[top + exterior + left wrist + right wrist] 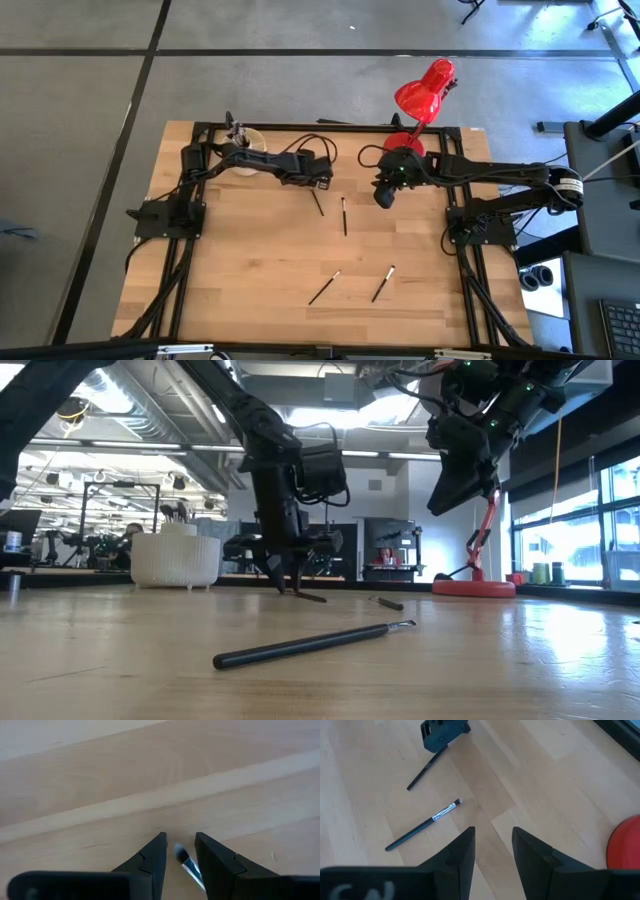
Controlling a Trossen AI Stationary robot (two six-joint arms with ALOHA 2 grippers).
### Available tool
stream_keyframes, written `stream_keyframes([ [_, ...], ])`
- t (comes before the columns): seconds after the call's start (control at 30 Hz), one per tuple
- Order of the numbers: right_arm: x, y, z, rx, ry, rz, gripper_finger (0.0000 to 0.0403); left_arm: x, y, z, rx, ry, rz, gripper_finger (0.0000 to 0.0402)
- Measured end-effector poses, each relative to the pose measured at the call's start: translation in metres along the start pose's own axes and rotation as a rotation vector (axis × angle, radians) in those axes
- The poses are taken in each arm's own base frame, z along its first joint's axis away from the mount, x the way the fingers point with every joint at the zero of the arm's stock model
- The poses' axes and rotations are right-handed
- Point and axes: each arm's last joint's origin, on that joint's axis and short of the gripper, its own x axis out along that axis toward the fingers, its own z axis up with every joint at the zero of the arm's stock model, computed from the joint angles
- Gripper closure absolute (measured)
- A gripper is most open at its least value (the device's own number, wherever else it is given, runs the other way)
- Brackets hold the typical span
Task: Put items in baskets/containers
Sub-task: Put the black eyeshadow brush into the white organizer
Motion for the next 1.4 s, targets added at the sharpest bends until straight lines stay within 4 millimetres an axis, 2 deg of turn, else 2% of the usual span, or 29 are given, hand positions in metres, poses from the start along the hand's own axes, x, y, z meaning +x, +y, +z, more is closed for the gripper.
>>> stream_keyframes([
  [0.3, 0.000, 0.000, 0.000, -0.001, 0.000, 0.000, 0.0274, -0.008, -0.002, -0.006, 0.033, 0.068, -0.035, 0.0349],
  [0.53, 0.000, 0.000, 0.000, -0.002, 0.001, -0.001, 0.0274, -0.011, -0.005, -0.014, 0.124, 0.075, -0.036, 0.0392],
  [0.73, 0.000, 0.000, 0.000, -0.002, 0.000, 0.000, 0.0274, -0.021, -0.002, -0.014, 0.200, 0.085, -0.037, 0.0397],
  [0.8, 0.000, 0.000, 0.000, -0.002, 0.000, 0.000, 0.0274, -0.033, 0.002, -0.011, 0.231, 0.066, -0.023, 0.0397],
  [0.9, 0.000, 0.000, 0.000, -0.003, 0.000, 0.000, 0.0274, -0.065, 0.013, 0.005, 0.223, -0.050, 0.022, 0.0397],
  [1.1, 0.000, 0.000, 0.001, -0.003, -0.007, 0.001, 0.0274, -0.144, 0.051, 0.032, 0.125, -0.477, 0.234, 0.0397],
  [1.17, 0.000, 0.000, 0.001, -0.001, -0.016, 0.003, 0.0274, -0.164, 0.063, 0.038, 0.081, -0.618, 0.300, 0.0398],
  [1.3, 0.000, 0.001, 0.002, 0.000, -0.022, 0.005, 0.0274, -0.188, 0.080, 0.046, 0.027, -0.835, 0.429, 0.0398],
  [1.4, 0.000, 0.001, 0.002, 0.001, -0.024, 0.005, 0.0274, -0.191, 0.087, 0.053, 0.007, -0.926, 0.524, 0.0398],
])
